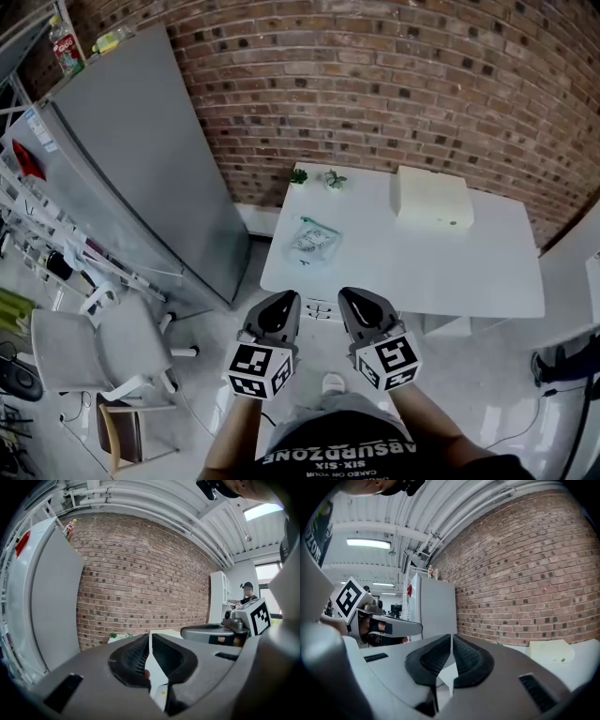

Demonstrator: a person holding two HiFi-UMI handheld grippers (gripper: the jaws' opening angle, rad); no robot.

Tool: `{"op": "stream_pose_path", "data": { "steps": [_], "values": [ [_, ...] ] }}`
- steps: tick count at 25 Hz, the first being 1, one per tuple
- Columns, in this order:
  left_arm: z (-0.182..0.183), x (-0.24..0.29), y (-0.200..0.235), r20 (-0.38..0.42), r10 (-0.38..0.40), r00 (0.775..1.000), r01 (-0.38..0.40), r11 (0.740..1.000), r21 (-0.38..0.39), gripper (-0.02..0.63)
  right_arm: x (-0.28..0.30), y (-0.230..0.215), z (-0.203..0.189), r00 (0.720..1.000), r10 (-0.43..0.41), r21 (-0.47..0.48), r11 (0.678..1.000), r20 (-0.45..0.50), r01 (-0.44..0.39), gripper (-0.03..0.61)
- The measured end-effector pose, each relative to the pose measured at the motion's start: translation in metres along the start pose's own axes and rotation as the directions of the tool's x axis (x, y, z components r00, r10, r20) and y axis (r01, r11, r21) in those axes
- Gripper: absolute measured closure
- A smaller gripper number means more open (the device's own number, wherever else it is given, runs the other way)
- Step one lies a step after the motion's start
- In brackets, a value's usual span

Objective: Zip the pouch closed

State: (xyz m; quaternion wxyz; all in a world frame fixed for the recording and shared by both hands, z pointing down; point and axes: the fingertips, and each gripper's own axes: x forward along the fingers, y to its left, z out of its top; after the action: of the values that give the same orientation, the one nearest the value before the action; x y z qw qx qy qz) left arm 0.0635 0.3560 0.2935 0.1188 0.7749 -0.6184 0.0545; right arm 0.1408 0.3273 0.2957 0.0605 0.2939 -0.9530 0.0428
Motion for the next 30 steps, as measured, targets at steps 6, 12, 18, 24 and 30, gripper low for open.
{"op": "stream_pose_path", "data": {
  "steps": [6, 12, 18, 24, 30],
  "values": [
    [-0.002, 0.017, 0.01, -0.004, 0.033, 0.999, -0.033, 0.999, 0.013, 0.596, 0.013, -0.021, -0.006, 0.999, 0.031, -0.01, 0.999, -0.018, -0.031, 0.554],
    [-0.01, 0.036, 0.021, -0.052, 0.008, 0.999, -0.008, 1.0, 0.0, 0.483, 0.031, -0.04, -0.018, 0.998, 0.035, 0.003, 0.999, -0.056, -0.035, 0.503],
    [-0.011, 0.071, 0.056, -0.081, 0.014, 0.997, -0.015, 1.0, -0.009, 0.476, 0.069, -0.058, -0.022, 0.994, 0.058, 0.01, 0.998, -0.089, -0.058, 0.5],
    [-0.003, 0.122, 0.098, -0.109, -0.002, 0.994, 0.001, 1.0, -0.009, 0.476, 0.121, -0.087, -0.026, 0.989, 0.071, 0.01, 0.998, -0.132, -0.07, 0.5],
    [0.002, 0.167, 0.143, -0.141, -0.018, 0.99, 0.016, 1.0, -0.013, 0.476, 0.177, -0.113, -0.029, 0.981, 0.092, 0.011, 0.996, -0.174, -0.091, 0.5]
  ]
}}
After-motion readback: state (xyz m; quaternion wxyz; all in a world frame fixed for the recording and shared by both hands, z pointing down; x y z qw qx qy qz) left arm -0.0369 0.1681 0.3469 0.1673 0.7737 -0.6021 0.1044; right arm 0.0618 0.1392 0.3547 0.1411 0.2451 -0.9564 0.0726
